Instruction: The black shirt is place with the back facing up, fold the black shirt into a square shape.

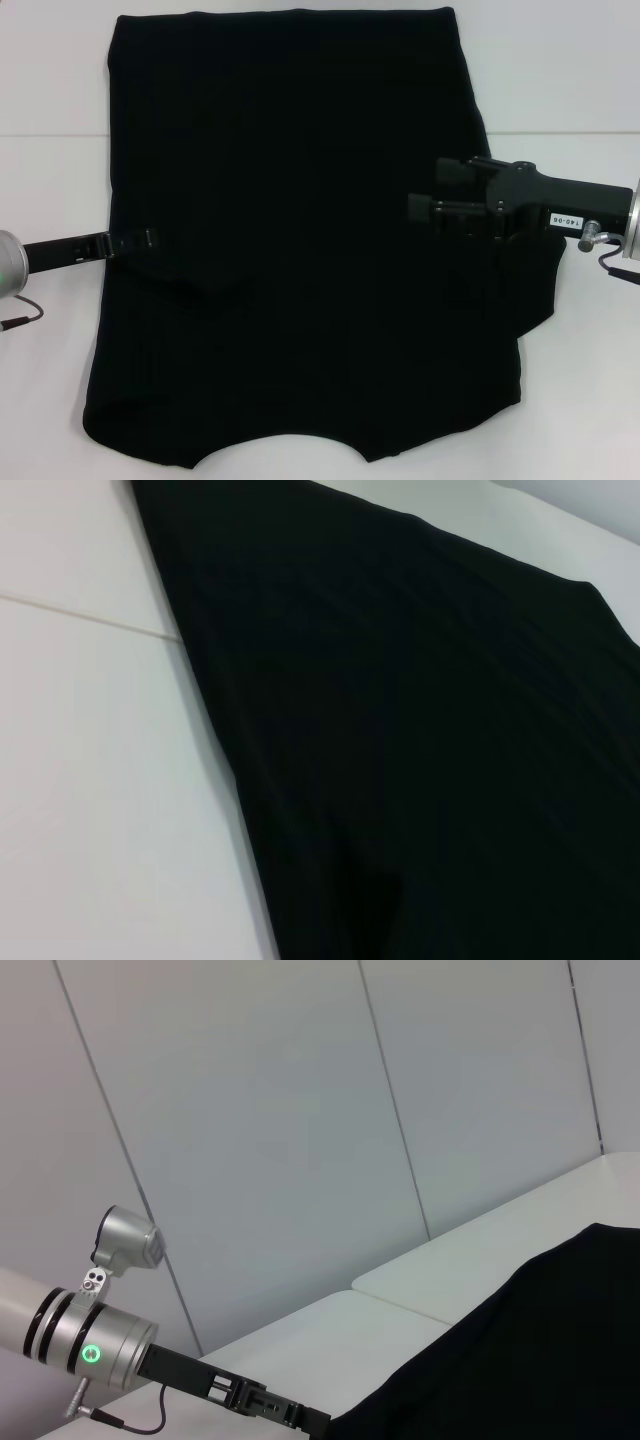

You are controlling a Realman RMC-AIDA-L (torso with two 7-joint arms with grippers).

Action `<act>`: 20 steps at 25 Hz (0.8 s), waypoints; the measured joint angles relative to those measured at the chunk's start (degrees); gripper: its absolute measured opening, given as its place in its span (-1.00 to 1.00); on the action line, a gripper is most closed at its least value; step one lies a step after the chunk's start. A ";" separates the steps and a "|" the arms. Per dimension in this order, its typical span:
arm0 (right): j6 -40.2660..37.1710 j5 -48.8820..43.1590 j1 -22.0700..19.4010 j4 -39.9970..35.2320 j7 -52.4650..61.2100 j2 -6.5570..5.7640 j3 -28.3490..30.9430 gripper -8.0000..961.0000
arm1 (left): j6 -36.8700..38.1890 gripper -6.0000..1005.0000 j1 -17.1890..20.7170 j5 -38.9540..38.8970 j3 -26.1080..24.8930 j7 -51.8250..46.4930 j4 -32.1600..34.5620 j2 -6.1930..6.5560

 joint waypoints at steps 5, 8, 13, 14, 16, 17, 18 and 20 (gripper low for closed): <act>0.01 0.00 -0.09 0.00 -0.10 0.00 0.20 0.90 | -0.31 0.75 -0.11 0.36 0.36 0.02 -0.16 0.00; 0.01 0.00 -0.10 0.00 -0.18 0.00 0.23 0.90 | -0.39 0.67 -0.44 0.67 0.39 0.02 -0.68 0.08; 0.01 0.20 -0.08 0.00 -0.46 0.00 0.24 0.90 | -0.77 0.48 -0.76 0.70 0.61 0.02 -1.54 0.38; 0.01 0.26 -0.08 0.00 -0.49 0.00 0.25 0.90 | -1.03 0.44 -0.78 0.71 0.69 0.00 -1.56 0.38; 0.01 0.29 -0.06 0.00 -0.56 0.00 0.24 0.90 | -1.53 0.36 -0.79 0.71 0.94 -0.09 -1.60 0.38; 0.01 0.30 -0.06 0.00 -0.56 0.00 0.25 0.90 | -1.63 0.32 -0.81 0.71 1.03 -0.10 -1.60 0.38; 0.01 0.31 -0.06 0.00 -0.57 0.00 0.25 0.90 | -1.75 0.28 -0.85 0.71 1.16 -0.11 -1.60 0.38; 0.01 0.32 -0.06 0.00 -0.58 0.00 0.25 0.90 | -1.99 -0.20 -1.09 0.71 1.66 -0.27 -1.67 0.36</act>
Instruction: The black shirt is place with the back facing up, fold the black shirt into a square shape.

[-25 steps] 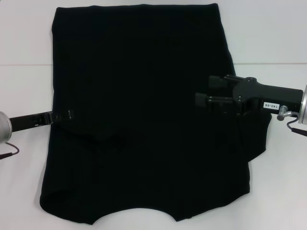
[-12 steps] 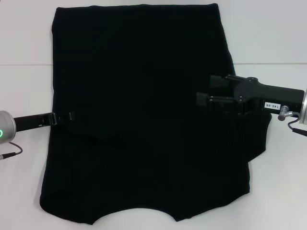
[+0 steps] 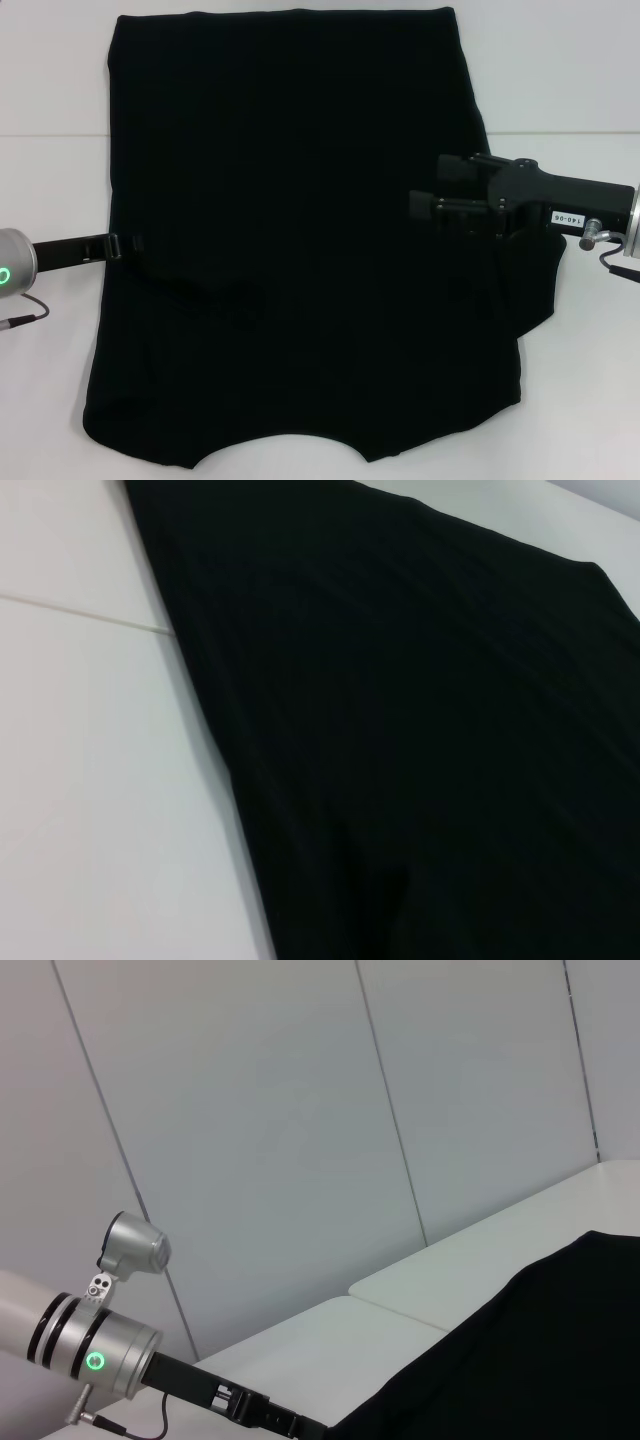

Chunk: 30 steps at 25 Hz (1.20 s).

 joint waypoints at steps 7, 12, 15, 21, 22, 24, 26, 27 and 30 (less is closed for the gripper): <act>0.33 0.04 0.00 0.00 -0.03 0.00 0.00 0.90 | 0.09 -0.71 -0.66 0.00 0.26 -0.23 -0.13 -0.01; 0.44 0.04 -0.01 0.00 -0.04 0.00 0.00 0.90 | 0.45 -0.89 -1.08 -0.15 0.32 -0.30 -0.26 0.05; 0.44 0.04 0.00 0.00 -0.04 0.00 0.00 0.90 | 1.36 -0.88 -1.81 -0.43 0.29 -0.68 -0.30 0.07; 0.44 0.04 -0.02 0.00 -0.09 0.00 0.00 0.90 | 1.88 -0.88 -5.00 -0.50 0.30 -1.09 -2.51 0.04; 0.44 0.04 -0.05 0.00 -0.11 0.00 0.00 0.90 | 1.78 -0.88 -5.57 -0.51 0.31 -1.08 -2.93 -0.05; 0.44 0.04 -0.08 0.00 -0.13 0.00 -0.01 0.90 | 1.45 -0.88 -6.49 -0.52 0.32 -1.02 -3.59 -0.21; 0.44 0.04 -0.10 0.00 -0.13 0.00 -0.05 0.90 | 0.74 -0.87 -7.45 -0.53 0.32 -0.99 -4.37 -0.37; 0.44 0.04 -0.09 0.00 -0.13 -0.03 -0.13 0.90 | 0.55 -0.87 -7.63 -0.55 0.30 -0.99 -4.49 -0.43; 0.44 0.04 -0.10 0.00 -0.13 -0.10 -0.15 0.90 | -0.78 -0.87 -8.63 -1.95 0.03 -1.06 -5.64 -0.63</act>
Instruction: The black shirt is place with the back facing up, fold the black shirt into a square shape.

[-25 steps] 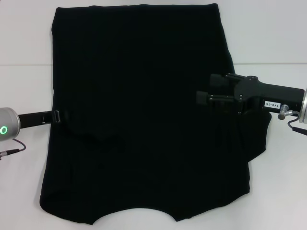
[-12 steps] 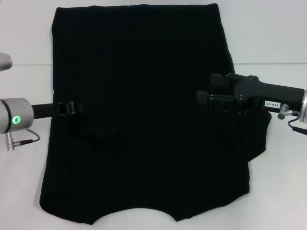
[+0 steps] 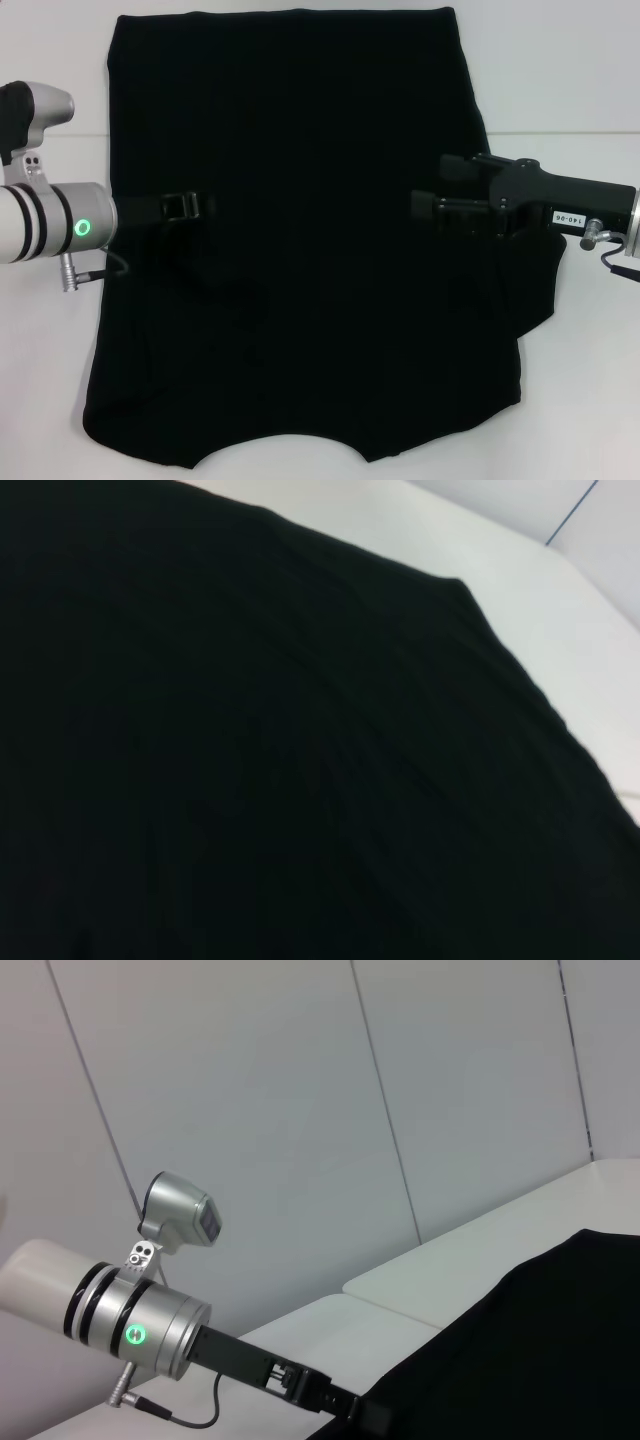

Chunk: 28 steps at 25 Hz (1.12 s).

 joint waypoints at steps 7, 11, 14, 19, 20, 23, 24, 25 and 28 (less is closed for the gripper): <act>0.00 0.00 0.06 0.00 0.00 -0.09 -0.26 0.90 | -1.04 -0.86 -0.91 -1.89 -0.10 -0.02 -1.55 0.04; 0.02 0.00 0.09 0.00 0.00 -0.19 -0.19 0.90 | -1.48 -0.82 -1.56 -4.00 -0.05 0.17 -2.79 0.12; 0.06 0.00 0.10 0.00 0.00 -0.29 0.07 0.90 | -0.93 -0.78 -1.57 -4.51 0.09 0.15 -2.85 0.05; 0.10 -0.01 0.08 0.00 0.01 -0.34 0.14 0.90 | 3.66 -0.73 1.00 -4.57 -0.46 0.07 -0.84 0.30; 0.09 0.00 0.08 0.00 0.01 -0.34 0.14 0.90 | 5.42 -0.72 1.98 -4.61 -0.64 0.13 0.30 0.30; 0.11 0.00 0.03 0.00 0.09 -0.34 0.15 0.90 | 8.40 -0.69 5.06 -5.79 -0.91 0.39 4.10 -0.05; 0.12 -0.01 0.02 0.00 0.14 -0.34 0.14 0.90 | 8.66 -0.68 6.09 -6.44 -0.92 0.41 5.08 -0.14; 0.16 -0.01 0.01 0.00 0.19 -0.34 0.15 0.90 | 8.76 -0.67 7.08 -6.96 -0.94 0.41 5.96 -0.20; 0.20 0.00 -0.01 0.00 0.24 -0.34 0.15 0.90 | 8.72 -0.52 8.74 -7.38 -1.00 0.34 7.32 -0.22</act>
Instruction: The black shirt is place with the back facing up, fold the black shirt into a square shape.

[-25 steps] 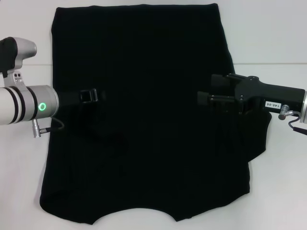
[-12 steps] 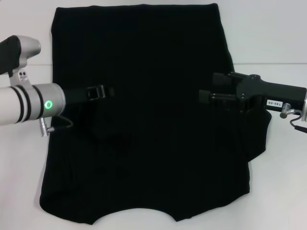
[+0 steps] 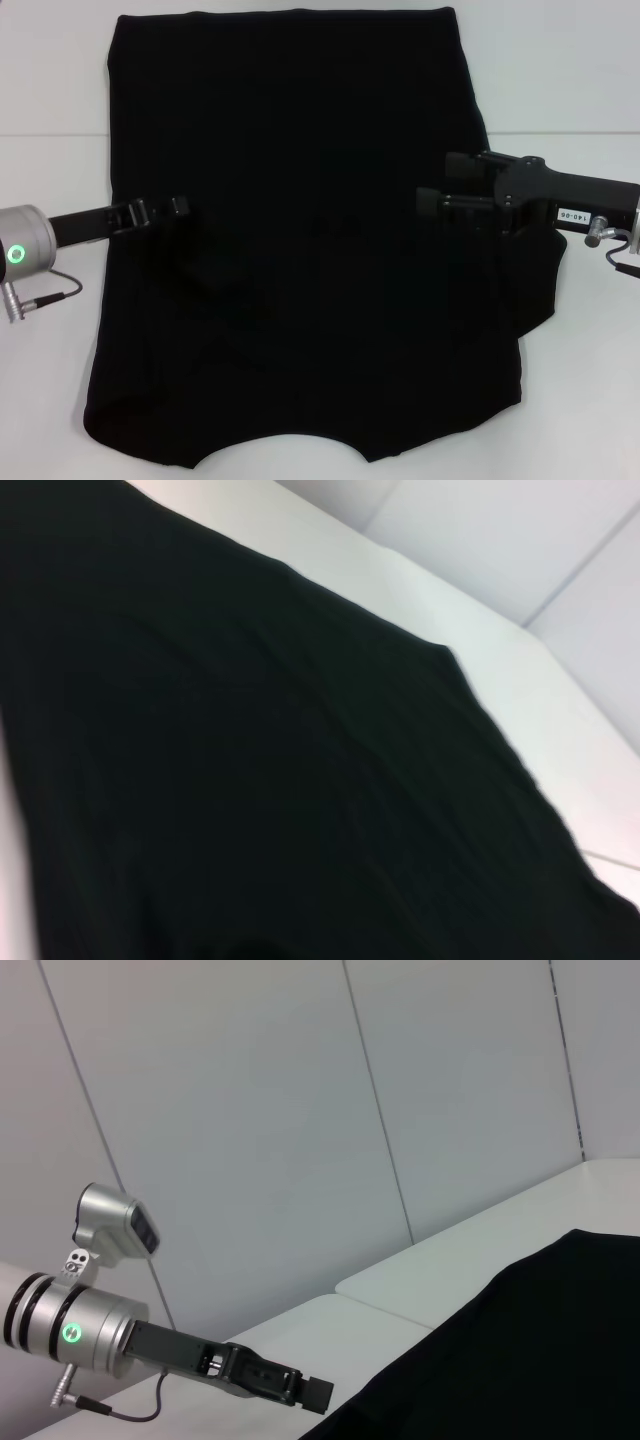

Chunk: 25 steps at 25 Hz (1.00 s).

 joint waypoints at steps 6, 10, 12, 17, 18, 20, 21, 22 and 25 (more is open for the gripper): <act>0.14 0.00 -0.06 0.00 -0.01 0.00 0.00 0.90 | -1.74 0.05 1.37 0.37 0.27 0.60 -0.08 -0.22; 0.22 0.00 -0.13 0.00 0.01 0.00 0.00 0.90 | -3.06 0.32 1.57 1.12 0.44 1.01 -0.74 -0.36; 0.25 0.00 -0.19 0.00 0.07 0.00 0.00 0.90 | -2.19 0.44 1.34 1.94 1.43 1.01 -1.84 -0.39; 0.31 0.00 -0.42 0.00 0.15 0.00 0.00 0.90 | 0.07 0.44 0.44 1.92 5.32 0.60 -2.51 -0.78; 0.32 0.00 -0.54 0.00 0.16 0.00 0.00 0.90 | 0.07 0.44 0.44 1.92 5.32 0.60 -2.51 -0.78; 0.33 0.00 -0.59 0.00 0.16 0.00 0.00 0.90 | 0.12 0.44 -0.84 1.60 6.60 0.47 -3.19 -1.01; 0.33 0.00 -0.61 0.00 0.17 0.00 -0.01 0.90 | 0.07 0.44 -1.86 1.41 7.02 0.47 -3.84 -1.12; 0.34 0.00 -0.68 0.00 0.18 0.00 -0.01 0.90 | -0.11 0.44 -2.97 1.41 7.10 0.49 -4.72 -1.16; 0.34 0.00 -0.85 0.00 0.11 0.00 -0.01 0.90 | -1.14 0.44 -6.88 1.37 7.17 0.79 -7.52 -1.19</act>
